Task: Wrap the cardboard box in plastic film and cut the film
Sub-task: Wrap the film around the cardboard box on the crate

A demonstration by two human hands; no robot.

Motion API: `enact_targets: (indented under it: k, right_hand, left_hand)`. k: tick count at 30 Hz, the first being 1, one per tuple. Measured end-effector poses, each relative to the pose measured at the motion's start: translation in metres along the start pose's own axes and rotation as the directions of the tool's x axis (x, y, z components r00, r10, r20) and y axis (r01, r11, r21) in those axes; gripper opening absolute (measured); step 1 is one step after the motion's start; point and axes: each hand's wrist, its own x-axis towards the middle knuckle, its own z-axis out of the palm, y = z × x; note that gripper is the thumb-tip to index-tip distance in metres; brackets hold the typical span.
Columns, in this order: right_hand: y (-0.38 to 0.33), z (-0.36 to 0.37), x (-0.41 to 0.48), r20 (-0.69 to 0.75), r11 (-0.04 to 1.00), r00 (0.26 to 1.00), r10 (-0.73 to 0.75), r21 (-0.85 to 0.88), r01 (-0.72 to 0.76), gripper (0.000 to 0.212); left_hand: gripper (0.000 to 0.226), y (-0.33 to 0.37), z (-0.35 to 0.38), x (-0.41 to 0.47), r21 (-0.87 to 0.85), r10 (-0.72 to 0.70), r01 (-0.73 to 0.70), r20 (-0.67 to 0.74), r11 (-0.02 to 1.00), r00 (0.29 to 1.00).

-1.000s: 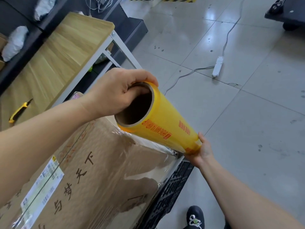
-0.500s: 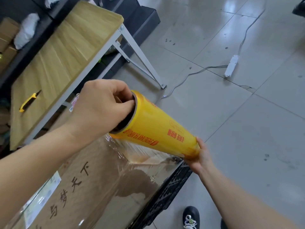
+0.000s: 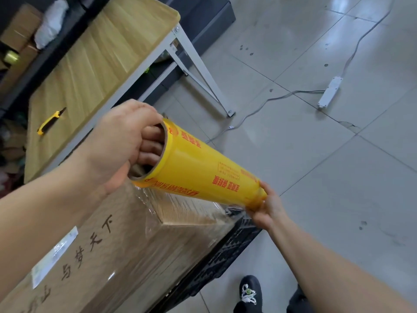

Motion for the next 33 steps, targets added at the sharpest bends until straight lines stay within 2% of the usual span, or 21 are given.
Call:
enact_targets:
  k: [4,7,10,13,14,16,18,21,23,28,30,33]
  right_hand:
    - [-0.008,0.009,0.002,0.000,0.998,1.000,-0.010,-0.060,0.010,0.058]
    - [-0.014,0.014,0.007,-0.003,0.996,1.000,0.003,-0.091,-0.003,0.057]
    - [-0.017,0.019,0.011,-0.017,0.993,1.000,0.010,-0.116,-0.012,0.066]
    - [-0.016,0.027,0.010,-0.041,0.984,0.999,0.011,-0.176,-0.018,0.085]
    - [-0.017,0.030,0.011,-0.039,0.981,0.999,0.010,-0.191,-0.018,0.084]
    - [-0.026,0.040,0.009,-0.014,0.975,0.999,-0.033,-0.222,0.029,0.063]
    - [-0.038,0.049,0.014,0.003,0.970,0.999,-0.041,-0.238,0.041,0.055]
    - [-0.051,0.065,0.012,-0.009,0.968,1.000,-0.024,-0.251,0.021,0.067]
    - [-0.056,0.074,0.010,-0.031,0.963,0.999,-0.012,-0.268,0.003,0.067]
    - [-0.065,0.087,0.012,-0.070,0.940,0.997,0.019,-0.339,-0.041,0.073]
    - [-0.071,0.090,0.016,-0.082,0.919,0.996,0.024,-0.391,-0.054,0.072]
    - [-0.086,0.093,0.021,-0.097,0.896,0.995,0.002,-0.443,-0.045,0.071]
  left_hand:
    - [0.013,-0.002,0.000,-0.005,0.116,0.091,-0.082,-0.069,0.990,0.993]
    - [0.012,-0.004,-0.003,-0.002,0.095,0.097,-0.089,-0.083,0.991,0.992]
    - [0.045,0.000,-0.008,0.006,-0.083,-0.032,0.027,-0.060,0.996,0.998]
    - [0.056,-0.001,-0.012,0.008,-0.039,-0.024,0.023,-0.026,0.999,0.999]
    - [0.055,0.000,-0.012,0.008,0.010,0.003,-0.003,-0.027,1.000,1.000]
    - [0.056,-0.001,-0.014,0.012,0.102,0.066,-0.062,-0.040,0.993,0.997]
    - [0.061,-0.002,-0.022,0.020,0.163,0.120,-0.112,-0.037,0.980,0.992]
    - [0.055,0.000,-0.025,0.031,0.258,0.182,-0.173,-0.008,0.951,0.983]
    - [0.053,0.002,-0.024,0.034,0.318,0.218,-0.212,0.017,0.924,0.976]
    - [0.047,0.002,-0.024,0.043,0.351,0.228,-0.213,-0.001,0.912,0.974]
    - [0.036,0.003,-0.022,0.044,0.345,0.213,-0.185,-0.046,0.920,0.976]
    - [0.026,-0.002,-0.020,0.042,0.285,0.118,-0.052,-0.220,0.957,0.968]
